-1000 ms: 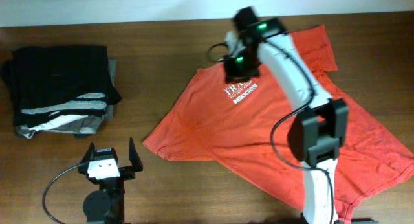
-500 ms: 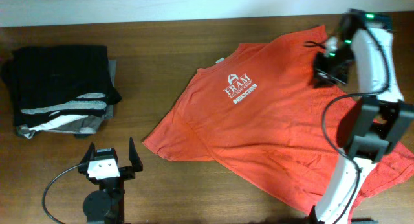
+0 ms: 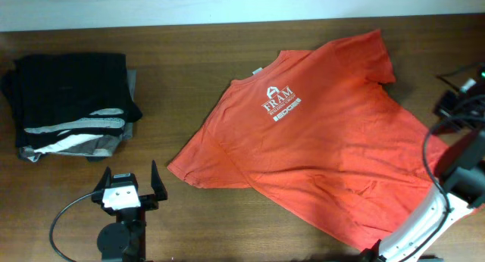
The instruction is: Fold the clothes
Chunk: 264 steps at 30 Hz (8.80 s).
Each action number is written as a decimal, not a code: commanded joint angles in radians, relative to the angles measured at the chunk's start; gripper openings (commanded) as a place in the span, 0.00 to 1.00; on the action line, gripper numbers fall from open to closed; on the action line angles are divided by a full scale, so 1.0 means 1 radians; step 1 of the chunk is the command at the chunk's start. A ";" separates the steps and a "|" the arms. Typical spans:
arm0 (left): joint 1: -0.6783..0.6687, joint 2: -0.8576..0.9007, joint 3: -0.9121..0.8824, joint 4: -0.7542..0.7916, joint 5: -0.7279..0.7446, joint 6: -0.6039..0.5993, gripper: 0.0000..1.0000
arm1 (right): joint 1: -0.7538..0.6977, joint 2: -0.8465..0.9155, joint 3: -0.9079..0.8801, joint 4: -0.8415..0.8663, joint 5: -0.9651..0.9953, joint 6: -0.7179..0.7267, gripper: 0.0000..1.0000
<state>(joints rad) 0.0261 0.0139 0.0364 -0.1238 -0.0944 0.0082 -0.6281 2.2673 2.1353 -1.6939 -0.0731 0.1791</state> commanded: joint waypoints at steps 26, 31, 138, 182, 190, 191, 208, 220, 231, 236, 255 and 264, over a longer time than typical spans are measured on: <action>-0.018 0.565 0.536 -0.188 0.652 0.009 0.99 | -0.119 -0.028 -0.130 0.063 0.018 0.018 0.04; -0.108 0.947 0.811 -0.338 0.651 0.009 0.99 | -0.119 -0.028 -0.172 0.089 0.019 0.018 0.04; -0.471 2.565 2.018 -0.487 0.072 0.251 0.00 | -0.007 -0.003 0.382 0.183 -0.081 0.013 0.99; -0.214 2.138 2.095 -0.860 0.109 -0.077 0.00 | -0.007 -0.003 0.382 0.183 -0.081 0.013 0.99; -0.275 2.036 2.092 -0.893 0.147 -0.098 0.00 | -0.007 -0.003 0.382 0.183 -0.081 0.013 0.99; -0.282 2.048 2.089 -0.865 0.156 -0.097 0.00 | -0.007 -0.003 0.382 0.183 -0.081 0.013 0.99; -0.305 2.485 2.088 -0.285 0.169 -0.014 0.00 | -0.007 -0.003 0.382 0.183 -0.081 0.013 0.99; -0.280 2.608 2.089 -0.185 0.126 0.008 0.00 | -0.007 -0.003 0.382 0.183 -0.081 0.013 0.99; -0.250 2.651 2.089 -0.354 -0.095 -0.047 0.00 | -0.007 -0.003 0.382 0.183 -0.081 0.013 0.99; -0.218 2.651 2.089 -0.501 -0.123 -0.155 0.00 | -0.007 -0.003 0.382 0.183 -0.081 0.012 0.99; -0.163 2.579 2.098 -0.662 -0.102 -0.295 0.00 | -0.007 -0.003 0.382 0.183 -0.081 0.012 0.99; -0.169 2.317 2.098 -0.818 -0.130 -0.303 0.00 | -0.007 -0.003 0.382 0.183 -0.081 0.012 0.99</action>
<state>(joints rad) -0.1490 2.4783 2.1368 -0.8959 -0.1989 -0.2882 -0.6395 2.2715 2.5095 -1.5085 -0.1493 0.1875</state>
